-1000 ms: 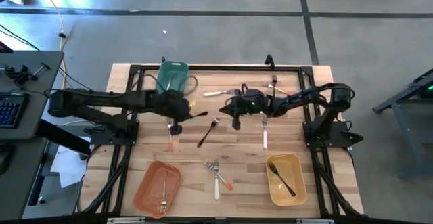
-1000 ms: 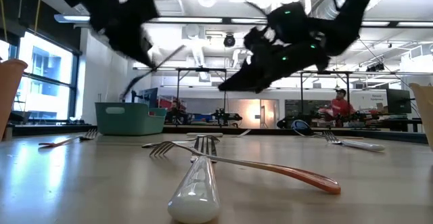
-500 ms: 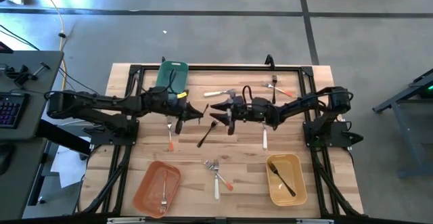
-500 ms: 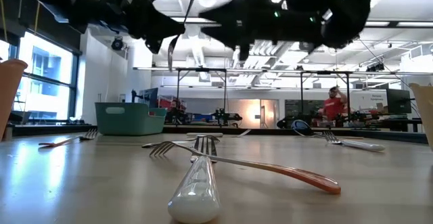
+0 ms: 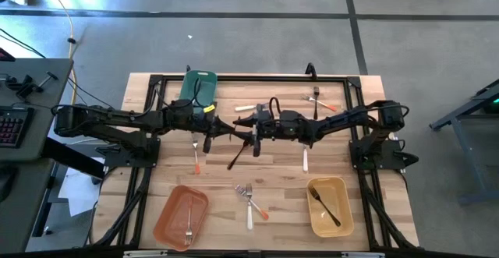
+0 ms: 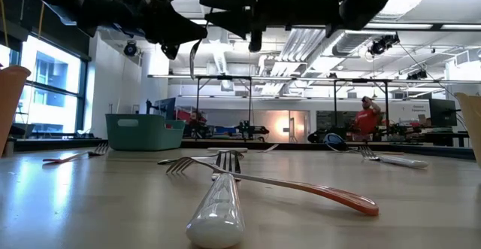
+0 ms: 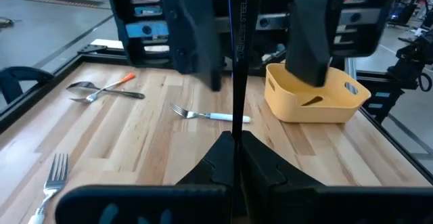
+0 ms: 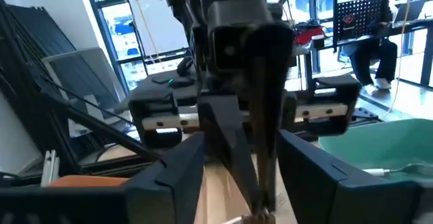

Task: Sort silverware by color (type)
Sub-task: Put the black fork into the yellow bin

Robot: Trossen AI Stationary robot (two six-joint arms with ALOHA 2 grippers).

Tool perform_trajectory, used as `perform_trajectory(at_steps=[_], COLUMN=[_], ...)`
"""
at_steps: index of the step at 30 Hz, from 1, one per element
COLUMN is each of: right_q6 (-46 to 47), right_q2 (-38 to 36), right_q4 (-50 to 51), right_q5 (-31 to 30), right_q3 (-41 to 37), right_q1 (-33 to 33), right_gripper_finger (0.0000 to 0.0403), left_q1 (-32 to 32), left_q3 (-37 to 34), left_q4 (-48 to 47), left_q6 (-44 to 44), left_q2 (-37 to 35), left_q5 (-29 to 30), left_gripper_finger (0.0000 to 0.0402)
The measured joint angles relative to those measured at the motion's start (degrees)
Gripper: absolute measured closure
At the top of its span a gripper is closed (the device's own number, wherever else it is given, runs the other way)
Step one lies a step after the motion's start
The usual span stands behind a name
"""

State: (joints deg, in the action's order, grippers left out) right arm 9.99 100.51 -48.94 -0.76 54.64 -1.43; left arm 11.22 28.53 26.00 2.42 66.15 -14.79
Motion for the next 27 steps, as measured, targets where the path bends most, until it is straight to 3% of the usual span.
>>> perform_trajectory(at_steps=[4, 10, 17, 27], right_q6=[-0.01, -3.94, -4.57, -3.35], right_q2=[0.0, 0.0, 0.0, -0.4], right_q4=[0.39, 2.22, 3.14, 6.29], right_q5=[-1.12, -2.81, -3.24, -3.19], right_q3=[0.49, 0.49, 0.58, 0.51], right_q1=[0.0, 0.0, 0.11, 0.09], right_gripper_finger=[0.0285, 0.0391, 0.0399, 0.0402], left_q1=[-0.02, 0.02, 0.0, -0.02], left_q3=[0.0, 0.0, 0.0, 0.07], left_q4=[0.12, 0.85, 1.02, 1.6], left_q6=[0.39, 1.44, 1.63, 2.49], left_q2=[0.0, -0.02, 0.0, -0.07], left_q5=[0.01, 0.17, 0.44, 0.45], left_gripper_finger=[0.0402, 0.0402, 0.0397, 0.0345])
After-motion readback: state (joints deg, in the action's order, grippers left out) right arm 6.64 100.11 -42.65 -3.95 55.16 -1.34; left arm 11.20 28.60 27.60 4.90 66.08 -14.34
